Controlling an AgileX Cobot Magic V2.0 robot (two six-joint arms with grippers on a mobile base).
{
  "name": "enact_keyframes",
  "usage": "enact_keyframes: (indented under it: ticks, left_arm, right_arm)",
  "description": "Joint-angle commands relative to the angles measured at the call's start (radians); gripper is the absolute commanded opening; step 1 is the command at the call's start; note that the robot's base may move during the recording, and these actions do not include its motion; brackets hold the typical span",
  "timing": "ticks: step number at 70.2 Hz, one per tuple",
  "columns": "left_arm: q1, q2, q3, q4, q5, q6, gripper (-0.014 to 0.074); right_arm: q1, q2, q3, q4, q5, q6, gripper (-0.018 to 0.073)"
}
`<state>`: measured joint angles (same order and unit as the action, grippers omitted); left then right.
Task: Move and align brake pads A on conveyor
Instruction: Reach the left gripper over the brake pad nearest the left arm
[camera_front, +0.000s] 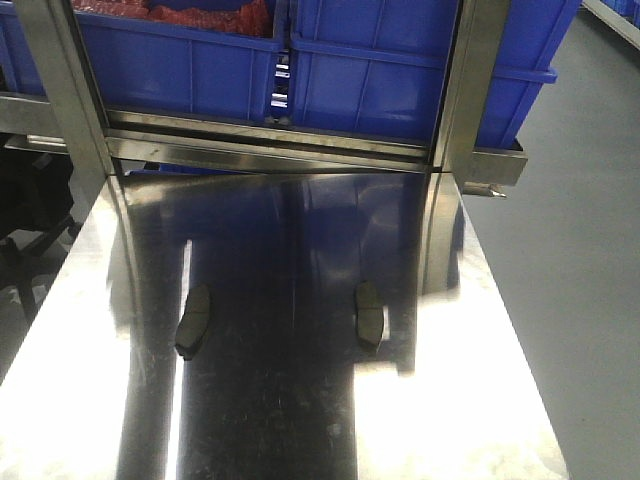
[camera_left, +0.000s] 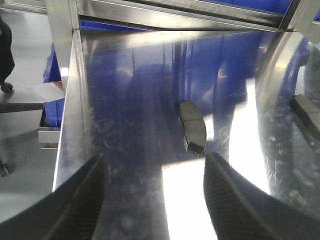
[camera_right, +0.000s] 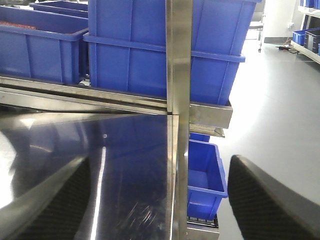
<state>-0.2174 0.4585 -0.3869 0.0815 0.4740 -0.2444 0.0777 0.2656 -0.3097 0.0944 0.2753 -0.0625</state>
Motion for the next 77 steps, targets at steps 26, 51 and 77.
enact_keyframes:
  ticks: [26, 51, 77]
  left_arm:
    - [-0.003, 0.005, -0.029, 0.002, -0.064, -0.006, 0.0406]
    - [-0.003, 0.005, -0.029, 0.002, -0.064, -0.006, 0.0406]
    - [-0.003, 0.005, -0.029, 0.002, -0.064, -0.006, 0.0406]
  right_arm:
    - [-0.004, 0.011, -0.028, -0.001, -0.078, -0.004, 0.0536]
    - [-0.004, 0.011, -0.028, -0.001, -0.078, -0.004, 0.0536]
    - [-0.004, 0.011, -0.028, -0.001, -0.078, -0.004, 0.0536]
